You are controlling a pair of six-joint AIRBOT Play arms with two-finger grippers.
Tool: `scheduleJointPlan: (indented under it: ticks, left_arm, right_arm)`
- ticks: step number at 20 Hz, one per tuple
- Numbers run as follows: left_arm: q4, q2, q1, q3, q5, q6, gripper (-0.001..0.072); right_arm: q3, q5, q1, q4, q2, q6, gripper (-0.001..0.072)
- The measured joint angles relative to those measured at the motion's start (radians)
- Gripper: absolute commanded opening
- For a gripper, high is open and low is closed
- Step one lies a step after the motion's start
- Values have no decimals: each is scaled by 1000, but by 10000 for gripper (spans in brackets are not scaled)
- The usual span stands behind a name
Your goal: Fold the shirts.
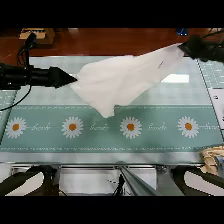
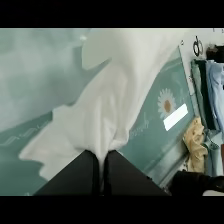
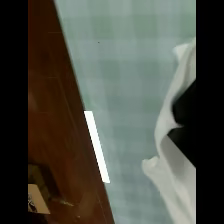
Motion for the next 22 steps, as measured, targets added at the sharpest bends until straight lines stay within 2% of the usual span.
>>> scheduleJointPlan:
  ticks: [3, 6, 11, 16, 17, 18, 19, 22]
  left_arm:
    - [-5, 0, -11, -25, -78, -24, 27]
    - [-4, 0, -52, -77, -92, -32, 27]
    - [-4, -31, -124, -146, 13, -31, 27]
    - [-5, -136, -171, -169, 120, -12, 27]
    - [-5, -159, -179, -170, 132, -9, 27]
    - [-5, -182, -186, -172, 137, -8, 27]
    - [-5, -203, -192, -172, 140, -7, 27]
    - [-6, -237, -200, -173, 153, -5, 27]
  right_arm:
    - [54, 73, -35, -65, 8, 29, 23]
    - [75, 142, -48, -126, -14, 58, 23]
    - [85, 221, -55, -148, -97, 71, 24]
    - [87, 304, -56, -153, -226, 82, 38]
    - [87, 315, -56, -153, -249, 81, 147]
    - [87, 319, -56, -151, -267, 74, 340]
    - [89, 318, -58, -147, -279, 65, 424]
    - [111, 321, -77, -142, -282, 34, 422]
